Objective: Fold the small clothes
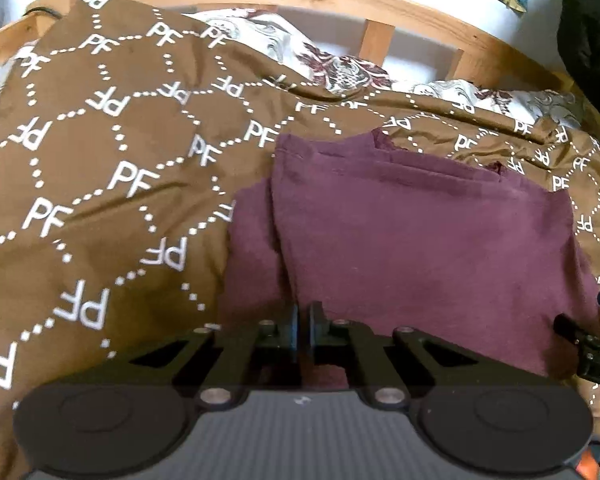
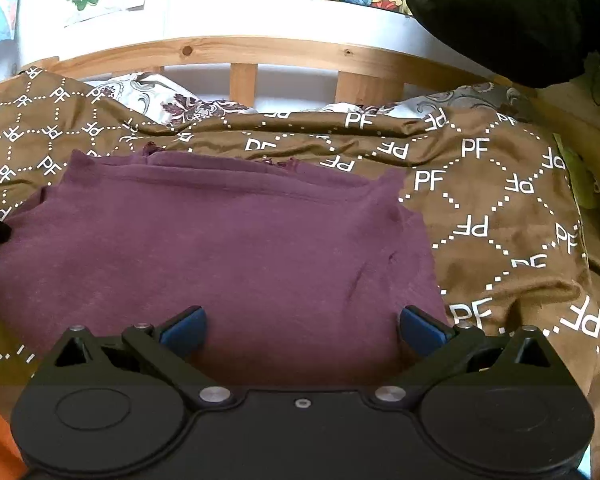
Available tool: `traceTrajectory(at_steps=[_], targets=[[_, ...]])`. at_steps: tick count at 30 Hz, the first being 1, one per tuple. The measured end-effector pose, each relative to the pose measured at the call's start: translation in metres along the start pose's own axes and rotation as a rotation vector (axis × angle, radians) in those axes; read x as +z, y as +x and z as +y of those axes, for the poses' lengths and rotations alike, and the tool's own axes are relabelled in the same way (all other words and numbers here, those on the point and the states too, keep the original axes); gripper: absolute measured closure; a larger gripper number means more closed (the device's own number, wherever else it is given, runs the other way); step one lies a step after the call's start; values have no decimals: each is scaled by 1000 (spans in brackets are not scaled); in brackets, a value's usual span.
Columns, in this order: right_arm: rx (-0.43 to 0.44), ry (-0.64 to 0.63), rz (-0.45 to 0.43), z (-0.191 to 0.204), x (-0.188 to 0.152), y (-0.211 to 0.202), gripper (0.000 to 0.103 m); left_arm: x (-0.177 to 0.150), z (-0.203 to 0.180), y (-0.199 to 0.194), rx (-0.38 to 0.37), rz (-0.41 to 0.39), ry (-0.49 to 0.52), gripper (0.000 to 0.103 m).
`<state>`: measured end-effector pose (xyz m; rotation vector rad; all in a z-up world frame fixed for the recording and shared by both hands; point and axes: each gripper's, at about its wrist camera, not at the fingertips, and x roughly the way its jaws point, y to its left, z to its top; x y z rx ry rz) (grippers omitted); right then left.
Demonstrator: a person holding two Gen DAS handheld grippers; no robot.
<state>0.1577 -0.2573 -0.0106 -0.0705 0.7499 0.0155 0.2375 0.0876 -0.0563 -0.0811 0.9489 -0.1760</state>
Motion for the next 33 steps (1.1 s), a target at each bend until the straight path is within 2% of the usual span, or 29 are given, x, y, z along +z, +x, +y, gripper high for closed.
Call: traceTrajectory(at_steps=[5, 8, 10, 12, 14, 16, 18, 26, 28, 31, 33], targets=[[-12, 5, 1, -1, 0, -1, 1, -1, 6, 4, -2, 22, -12, 97], [-15, 4, -2, -1, 0, -2, 1, -2, 4, 6, 30, 25, -3, 76], [-16, -2, 0, 0, -1, -2, 1, -2, 4, 3, 56, 19, 4, 44], [-19, -3, 0, 1, -2, -3, 1, -1, 7, -1, 67, 5, -1, 32], [-21, -2, -1, 1, -2, -3, 1, -1, 11, -7, 73, -14, -18, 26], [-26, -1, -4, 1, -2, -3, 1, -1, 15, -14, 78, -27, -35, 9], [-27, -1, -5, 1, -1, -4, 1, -3, 17, -21, 89, -42, -53, 3], [-37, -12, -15, 4, -2, -7, 1, -29, 18, -36, 69, 29, -146, 1], [-37, -2, -26, 6, 0, -13, 1, -35, 21, -36, 28, 58, -192, 1], [-45, 66, -18, 12, 2, -20, 1, -44, 26, -29, -72, 126, -288, 1], [-39, 107, -3, 20, -1, -22, 1, -49, 24, -25, -113, 151, -306, 1]])
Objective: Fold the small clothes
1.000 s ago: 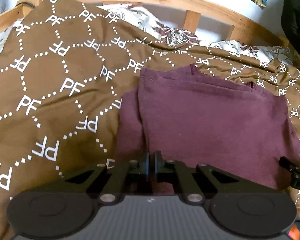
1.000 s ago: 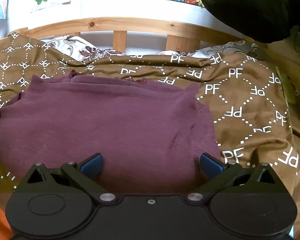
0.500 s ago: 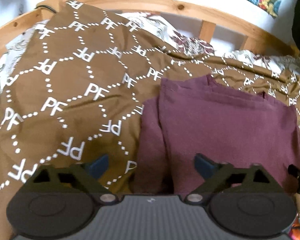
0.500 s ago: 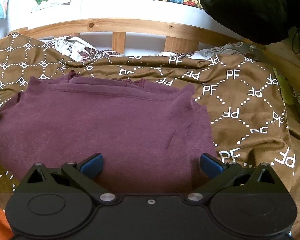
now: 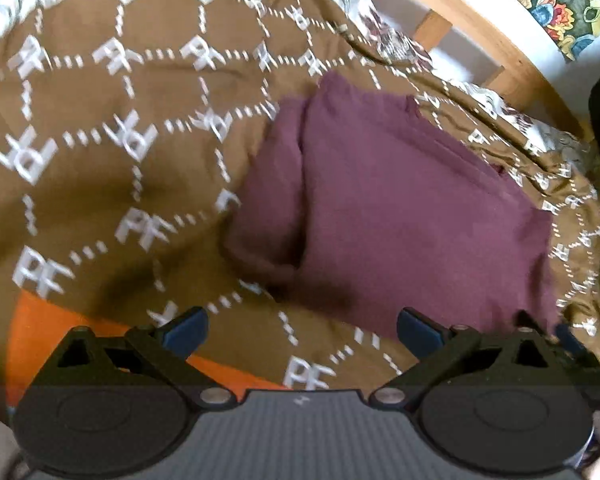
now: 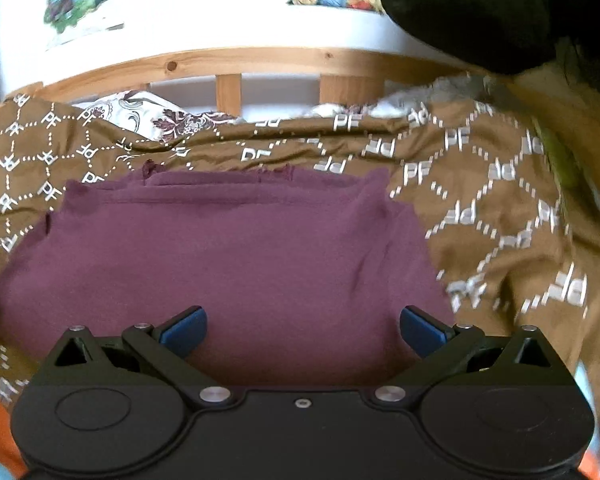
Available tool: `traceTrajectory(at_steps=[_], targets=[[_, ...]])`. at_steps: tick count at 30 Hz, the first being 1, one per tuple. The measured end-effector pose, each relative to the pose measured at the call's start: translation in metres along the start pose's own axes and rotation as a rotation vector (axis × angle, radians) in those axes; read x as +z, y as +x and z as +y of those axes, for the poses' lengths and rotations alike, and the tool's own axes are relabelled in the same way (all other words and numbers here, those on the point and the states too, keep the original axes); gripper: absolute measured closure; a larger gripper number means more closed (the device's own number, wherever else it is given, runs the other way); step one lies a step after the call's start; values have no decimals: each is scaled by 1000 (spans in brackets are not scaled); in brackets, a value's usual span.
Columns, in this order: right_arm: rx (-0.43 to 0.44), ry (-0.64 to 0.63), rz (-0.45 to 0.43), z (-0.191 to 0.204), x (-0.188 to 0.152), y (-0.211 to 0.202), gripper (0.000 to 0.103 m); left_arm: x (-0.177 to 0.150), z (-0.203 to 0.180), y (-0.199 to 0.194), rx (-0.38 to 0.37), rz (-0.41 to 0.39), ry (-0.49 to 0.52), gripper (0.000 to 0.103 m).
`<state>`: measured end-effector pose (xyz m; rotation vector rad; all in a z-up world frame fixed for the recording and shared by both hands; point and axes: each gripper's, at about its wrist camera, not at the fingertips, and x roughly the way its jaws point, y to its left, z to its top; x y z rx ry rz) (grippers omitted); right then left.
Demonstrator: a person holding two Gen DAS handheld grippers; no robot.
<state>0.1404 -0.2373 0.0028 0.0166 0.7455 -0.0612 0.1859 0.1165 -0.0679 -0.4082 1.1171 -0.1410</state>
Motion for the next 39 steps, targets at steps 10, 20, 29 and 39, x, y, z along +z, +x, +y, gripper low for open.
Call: traceTrajectory(at_steps=[10, 20, 29, 39], targets=[[27, -159, -78, 39, -7, 13, 1, 8, 6, 21, -35, 35, -83, 1], [86, -151, 79, 40, -13, 37, 1, 8, 8, 30, -15, 70, -94, 1], [85, -152, 79, 41, -14, 37, 1, 9, 7, 32, -8, 78, -92, 1], [86, -153, 79, 41, -14, 37, 1, 11, 6, 39, 5, 80, -95, 1]])
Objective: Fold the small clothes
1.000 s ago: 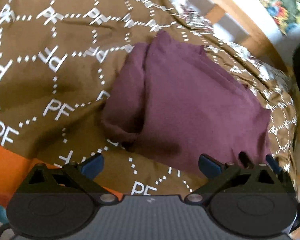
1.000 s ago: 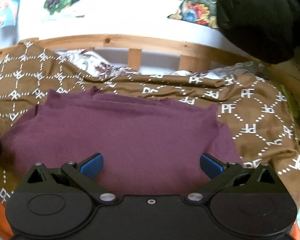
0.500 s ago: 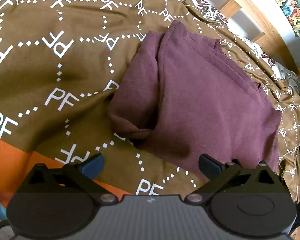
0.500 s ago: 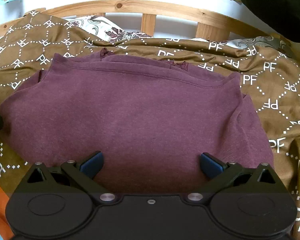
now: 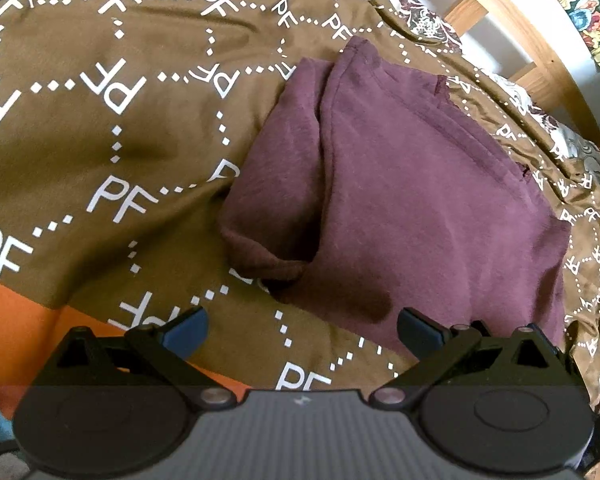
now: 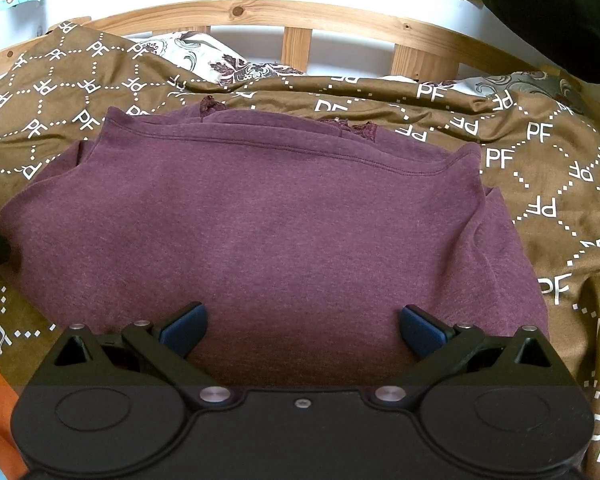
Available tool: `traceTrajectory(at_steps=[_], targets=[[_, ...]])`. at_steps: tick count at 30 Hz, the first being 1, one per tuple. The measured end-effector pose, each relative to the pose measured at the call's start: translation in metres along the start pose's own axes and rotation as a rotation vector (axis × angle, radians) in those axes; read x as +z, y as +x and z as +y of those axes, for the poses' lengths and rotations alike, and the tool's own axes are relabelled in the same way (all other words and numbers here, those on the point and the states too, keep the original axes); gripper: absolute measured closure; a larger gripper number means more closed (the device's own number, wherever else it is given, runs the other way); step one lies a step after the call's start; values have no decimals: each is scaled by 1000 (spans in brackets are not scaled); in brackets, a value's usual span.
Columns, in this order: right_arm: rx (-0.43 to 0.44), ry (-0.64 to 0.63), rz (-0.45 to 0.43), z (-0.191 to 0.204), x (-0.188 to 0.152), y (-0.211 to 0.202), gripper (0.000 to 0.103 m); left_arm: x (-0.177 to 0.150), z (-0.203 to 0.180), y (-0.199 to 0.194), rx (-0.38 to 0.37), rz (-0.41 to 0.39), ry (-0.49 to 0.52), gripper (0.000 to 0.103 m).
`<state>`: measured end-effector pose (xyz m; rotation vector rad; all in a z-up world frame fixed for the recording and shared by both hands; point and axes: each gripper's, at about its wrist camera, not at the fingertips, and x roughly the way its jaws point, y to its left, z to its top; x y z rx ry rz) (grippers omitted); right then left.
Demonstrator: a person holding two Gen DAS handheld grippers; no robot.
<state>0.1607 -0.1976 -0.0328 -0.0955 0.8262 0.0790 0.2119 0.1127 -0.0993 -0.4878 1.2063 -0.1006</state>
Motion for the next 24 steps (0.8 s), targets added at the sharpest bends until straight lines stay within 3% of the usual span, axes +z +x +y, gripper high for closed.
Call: traceTrajectory(at_steps=[6, 11, 14, 18, 24], targets=[[1, 1, 0, 0, 0, 0, 1, 9, 6, 10, -25, -9, -71, 1], [2, 2, 1, -1, 0, 0, 1, 15, 21, 4, -32, -113, -185, 1], [2, 1, 1, -1, 0, 0, 1, 17, 17, 6, -17, -144, -167, 1], [2, 1, 2, 0, 0, 0, 1, 22, 14, 15, -96, -122, -163, 1], [2, 2, 3, -1, 0, 0, 1, 25, 5, 20, -59, -104, -87, 4]])
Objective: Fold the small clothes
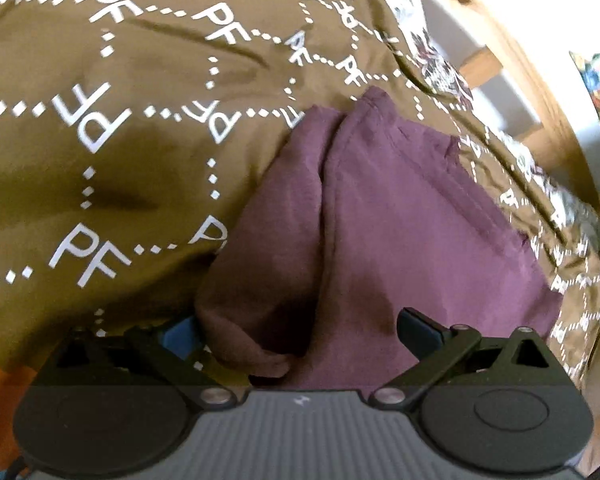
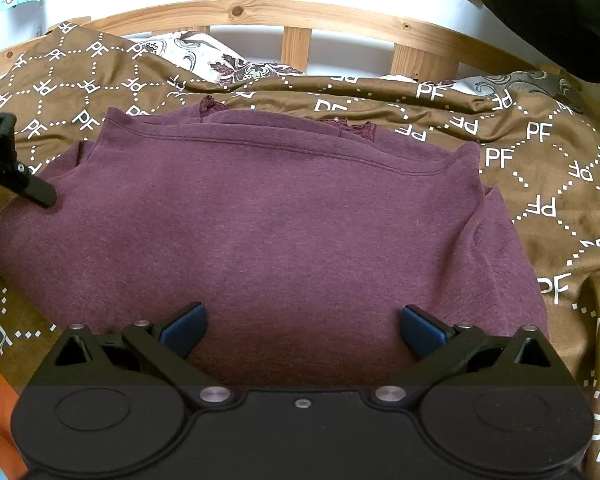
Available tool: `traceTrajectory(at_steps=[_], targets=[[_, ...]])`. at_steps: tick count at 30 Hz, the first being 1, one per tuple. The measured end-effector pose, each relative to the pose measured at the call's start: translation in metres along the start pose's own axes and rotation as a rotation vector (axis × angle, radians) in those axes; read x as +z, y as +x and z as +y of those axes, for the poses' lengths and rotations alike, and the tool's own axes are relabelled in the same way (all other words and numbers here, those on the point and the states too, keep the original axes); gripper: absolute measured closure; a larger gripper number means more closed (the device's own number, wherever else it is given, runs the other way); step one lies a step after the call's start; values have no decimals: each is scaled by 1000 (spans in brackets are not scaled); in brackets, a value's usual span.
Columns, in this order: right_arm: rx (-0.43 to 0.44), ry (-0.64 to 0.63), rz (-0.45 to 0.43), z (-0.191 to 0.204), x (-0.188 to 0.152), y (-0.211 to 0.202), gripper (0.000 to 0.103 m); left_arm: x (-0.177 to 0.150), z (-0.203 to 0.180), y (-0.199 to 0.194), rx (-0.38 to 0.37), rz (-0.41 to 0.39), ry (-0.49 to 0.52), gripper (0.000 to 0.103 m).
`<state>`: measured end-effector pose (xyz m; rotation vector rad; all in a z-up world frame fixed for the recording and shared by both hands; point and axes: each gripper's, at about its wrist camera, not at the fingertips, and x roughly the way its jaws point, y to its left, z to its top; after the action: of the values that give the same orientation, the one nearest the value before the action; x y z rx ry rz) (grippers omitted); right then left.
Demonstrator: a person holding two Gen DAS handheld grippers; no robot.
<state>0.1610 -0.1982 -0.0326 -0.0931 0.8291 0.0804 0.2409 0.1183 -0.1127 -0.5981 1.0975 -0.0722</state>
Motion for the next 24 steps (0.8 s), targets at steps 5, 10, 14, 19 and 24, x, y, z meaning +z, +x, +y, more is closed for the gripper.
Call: traceTrajectory(at_steps=[5, 10, 14, 19, 24], targets=[[0, 0, 0, 0, 0, 0, 1, -3, -3, -4, 34, -3, 34, 18], [1, 0, 1, 0, 1, 0, 1, -5, -3, -8, 11, -6, 56, 43], [2, 3, 5, 0, 0, 0, 1, -8, -9, -12, 9, -28, 107, 66], [3, 2, 8, -1, 0, 0, 1, -13, -21, -22, 27, -77, 181, 81], [15, 0, 18, -3, 3, -4, 1, -22, -54, -39, 64, -142, 328, 85]])
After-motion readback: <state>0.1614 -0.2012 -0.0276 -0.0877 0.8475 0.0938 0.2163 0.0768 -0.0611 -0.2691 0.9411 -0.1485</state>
